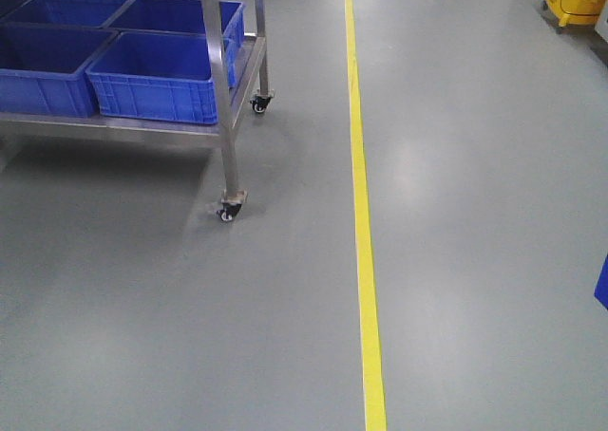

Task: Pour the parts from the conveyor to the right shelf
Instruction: 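Drive along the yellow floor line toward the bin shelves, then turn and drive down the aisle between blue bin shelves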

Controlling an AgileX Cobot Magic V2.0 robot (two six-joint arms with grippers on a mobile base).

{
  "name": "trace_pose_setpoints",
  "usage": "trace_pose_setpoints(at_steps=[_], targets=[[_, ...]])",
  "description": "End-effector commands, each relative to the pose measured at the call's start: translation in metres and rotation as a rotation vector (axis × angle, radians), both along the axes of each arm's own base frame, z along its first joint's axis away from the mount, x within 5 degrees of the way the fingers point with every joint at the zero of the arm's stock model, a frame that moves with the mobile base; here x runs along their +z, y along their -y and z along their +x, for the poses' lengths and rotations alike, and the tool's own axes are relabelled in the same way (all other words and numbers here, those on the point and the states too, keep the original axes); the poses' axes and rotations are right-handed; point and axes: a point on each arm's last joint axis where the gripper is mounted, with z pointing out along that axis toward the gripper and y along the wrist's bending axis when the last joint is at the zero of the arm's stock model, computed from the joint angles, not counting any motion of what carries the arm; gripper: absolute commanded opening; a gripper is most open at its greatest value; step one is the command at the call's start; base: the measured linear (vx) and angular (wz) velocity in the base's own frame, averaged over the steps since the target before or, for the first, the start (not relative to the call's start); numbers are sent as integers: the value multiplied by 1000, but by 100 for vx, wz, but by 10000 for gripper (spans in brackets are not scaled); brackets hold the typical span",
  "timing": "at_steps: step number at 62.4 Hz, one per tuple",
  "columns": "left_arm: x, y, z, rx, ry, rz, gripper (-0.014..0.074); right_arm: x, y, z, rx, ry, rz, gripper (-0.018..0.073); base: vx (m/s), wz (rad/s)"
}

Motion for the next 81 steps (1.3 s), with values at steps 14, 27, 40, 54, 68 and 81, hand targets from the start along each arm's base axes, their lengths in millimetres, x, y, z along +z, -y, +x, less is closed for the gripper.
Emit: trace_pose_setpoints(at_steps=[14,27,40,54,68,81], targets=[[-3,0,0,-3,57,-7,-6,16,1,0,-12,97,-2,-9,58,7],[-3,0,0,-3,57,-7,-6,16,1,0,-12,97,-2,-9,56,8],[-3,0,0,-3,57,-7,-6,16,1,0,-12,97,-2,-9,51,23],[-3,0,0,-3,57,-7,-6,16,1,0,-12,97,-2,-9,45,58],[-3,0,0,-3,57,-7,-6,16,1,0,-12,97,-3,-9,37,89],[-3,0,0,-3,57,-7,-6,16,1,0,-12,97,-3,-9,29,93]])
